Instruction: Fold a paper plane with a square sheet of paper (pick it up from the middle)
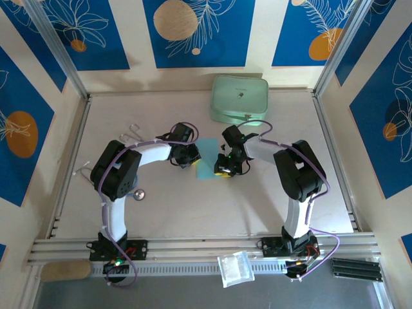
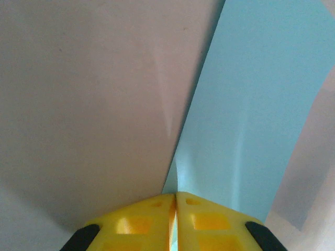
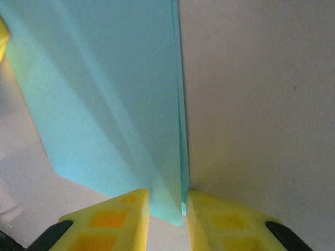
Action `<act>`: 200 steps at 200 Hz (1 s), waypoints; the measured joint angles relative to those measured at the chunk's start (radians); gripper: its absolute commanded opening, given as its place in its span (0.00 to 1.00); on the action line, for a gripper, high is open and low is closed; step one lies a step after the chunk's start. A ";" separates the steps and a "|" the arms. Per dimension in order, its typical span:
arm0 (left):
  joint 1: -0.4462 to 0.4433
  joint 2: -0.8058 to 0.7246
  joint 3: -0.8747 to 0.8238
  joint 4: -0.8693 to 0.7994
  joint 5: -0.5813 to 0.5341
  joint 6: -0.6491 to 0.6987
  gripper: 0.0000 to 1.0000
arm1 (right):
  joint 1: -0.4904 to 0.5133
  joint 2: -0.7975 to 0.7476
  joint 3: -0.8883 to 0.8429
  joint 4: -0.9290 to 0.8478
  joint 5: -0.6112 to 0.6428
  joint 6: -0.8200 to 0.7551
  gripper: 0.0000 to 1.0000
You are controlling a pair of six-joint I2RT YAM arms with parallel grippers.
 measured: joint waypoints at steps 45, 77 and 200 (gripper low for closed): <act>0.000 0.000 -0.005 0.011 0.004 -0.015 0.12 | -0.008 0.000 0.000 0.007 -0.023 0.002 0.27; 0.000 0.000 -0.008 0.021 0.005 -0.017 0.12 | -0.024 -0.001 -0.003 0.051 -0.074 0.017 0.26; 0.000 0.002 -0.008 0.025 0.008 -0.017 0.12 | -0.113 -0.034 -0.101 0.183 -0.239 0.107 0.26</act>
